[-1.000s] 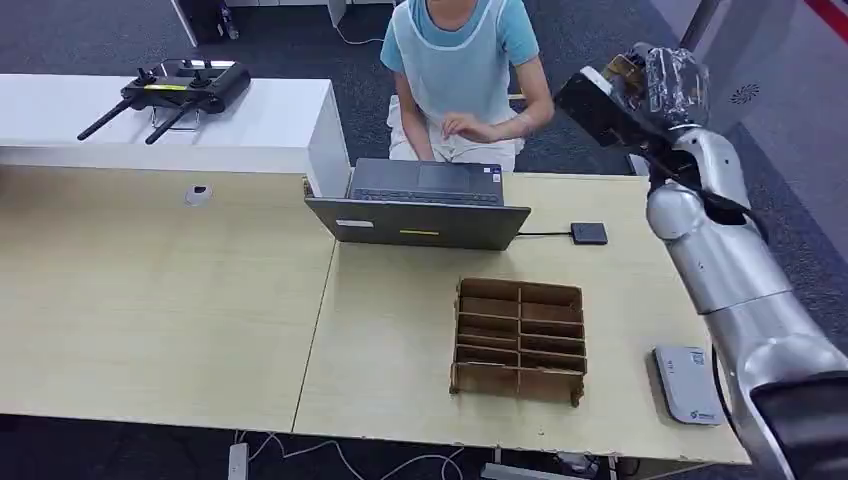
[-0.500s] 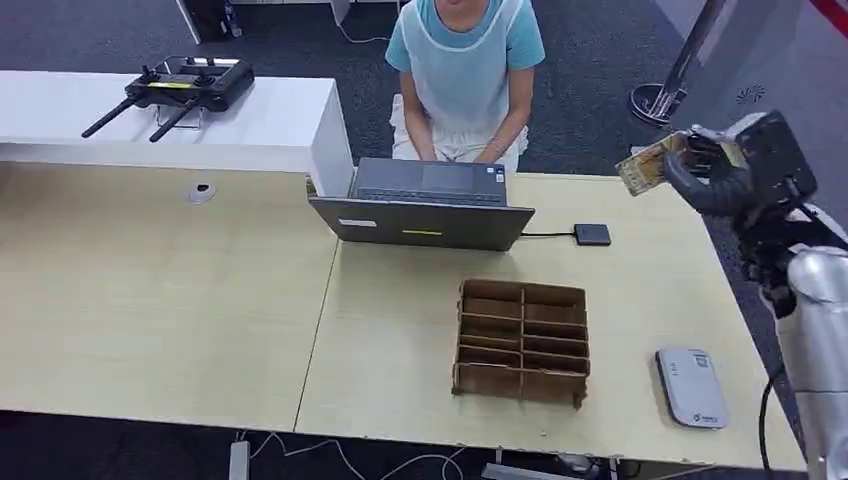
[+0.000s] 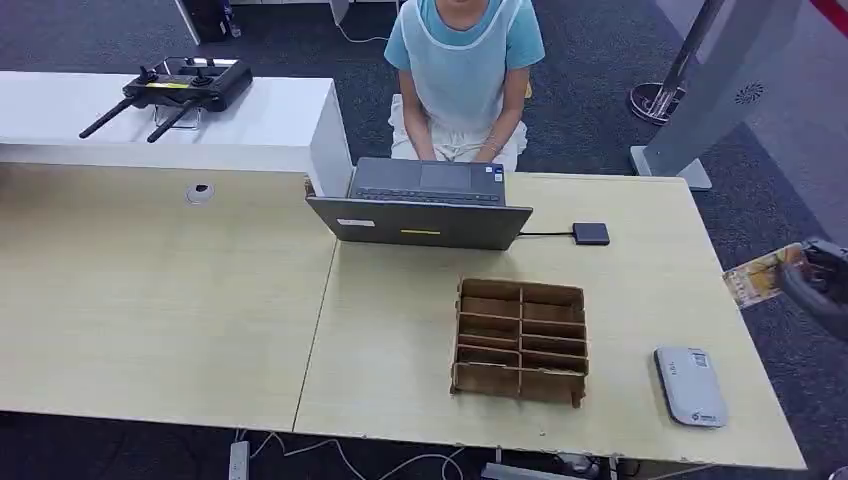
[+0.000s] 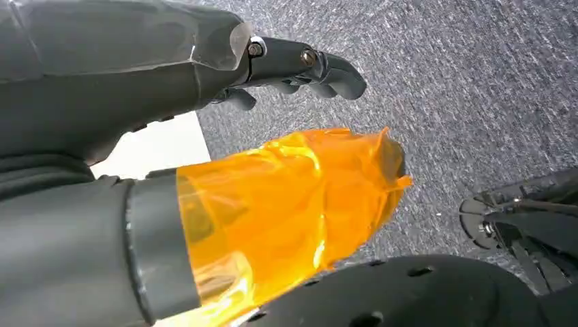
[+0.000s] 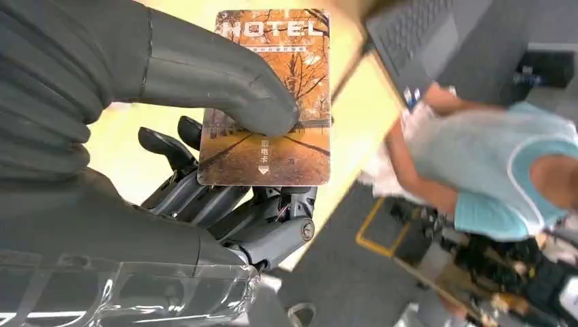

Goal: Pass the card to the sensor for recognition and then transmit it.

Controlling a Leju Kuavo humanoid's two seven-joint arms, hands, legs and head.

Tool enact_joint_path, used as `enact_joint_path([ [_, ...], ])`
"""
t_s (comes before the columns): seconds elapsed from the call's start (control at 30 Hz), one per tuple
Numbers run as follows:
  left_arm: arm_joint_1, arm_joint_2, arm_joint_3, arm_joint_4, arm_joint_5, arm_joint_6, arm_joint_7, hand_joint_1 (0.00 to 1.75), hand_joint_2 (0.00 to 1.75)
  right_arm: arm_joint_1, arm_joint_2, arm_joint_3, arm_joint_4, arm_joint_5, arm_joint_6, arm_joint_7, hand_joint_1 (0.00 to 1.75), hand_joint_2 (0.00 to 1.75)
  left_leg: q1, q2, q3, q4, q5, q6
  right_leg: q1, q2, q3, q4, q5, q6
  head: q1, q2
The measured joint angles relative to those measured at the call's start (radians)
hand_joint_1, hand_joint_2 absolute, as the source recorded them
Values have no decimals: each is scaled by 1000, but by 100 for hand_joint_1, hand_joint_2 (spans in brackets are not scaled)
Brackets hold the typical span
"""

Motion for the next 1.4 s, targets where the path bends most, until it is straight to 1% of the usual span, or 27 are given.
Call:
enact_joint_path([
  [0.07, 0, 0, 0, 0, 5, -1, -9, 0, 0, 55, 5, -33, -18, -27, 33, -9, 175, 175, 0, 0, 0, 0, 0, 0, 0, 0, 0, 0, 0, 0, 0, 0],
  [0.17, 0, 0, 0, 0, 12, -11, -29, 0, 0, 117, 24, -71, -30, -35, 74, -22, 175, 175, 0, 1, 0, 0, 0, 0, 0, 1, 0, 0, 0, 0, 0, 0],
  [0.27, 0, -1, 0, 0, 18, -14, -35, 0, 0, 163, 51, -93, -32, 2, 81, -25, 175, 175, 0, 2, 1, 0, 0, 0, 0, 2, 0, 0, 0, 0, 0, 0],
  [0.43, -2, -2, 0, 0, 17, -16, -35, 0, 0, 171, 91, -87, -23, 23, 83, -24, 175, 175, 0, 4, 1, 0, 0, 0, 0, 5, 0, 0, 0, 0, 0, 0],
  [0.53, -3, -2, 0, 0, 18, -18, -35, 0, 0, 160, 125, -64, 0, 45, 61, -26, 175, 175, 0, 5, 1, 0, 0, 0, 0, 5, 0, 0, 0, 0, 0, 0],
  [0.7, -3, -2, 0, 0, 19, -18, -35, 0, 0, 140, 156, -22, 39, 85, 15, -26, 175, 175, 0, 6, 1, 0, 0, 0, 0, 5, 0, 1, 0, 0, 0, 0],
  [0.87, -3, -2, 0, 0, 21, -18, -33, 0, 0, 119, 173, 15, 99, 116, -25, -23, 175, 175, 0, 6, 1, 0, 0, 0, 0, 5, 0, 1, 0, 0, -1, 0],
  [1.1, -4, -2, -3, 0, 21, -21, -32, 0, 0, 85, 199, 40, 195, 150, -69, -22, 175, 175, 0, 6, 1, 0, 0, 0, 0, 5, 0, 1, 0, 0, 0, 0],
  [1.23, -4, -2, -4, 0, 21, -25, -35, 0, 0, 69, 216, 49, 235, 168, -86, -24, 175, 175, 0, 6, 1, 0, 0, 0, 0, 5, 0, 1, 0, 0, 0, 0],
  [1.4, -4, -2, -5, 0, 22, -27, -37, 0, 0, 55, 231, 58, 264, 181, -87, -28, 175, 175, 0, 6, 1, 0, 0, 0, 0, 5, 0, 1, 0, 0, 0, 0],
])
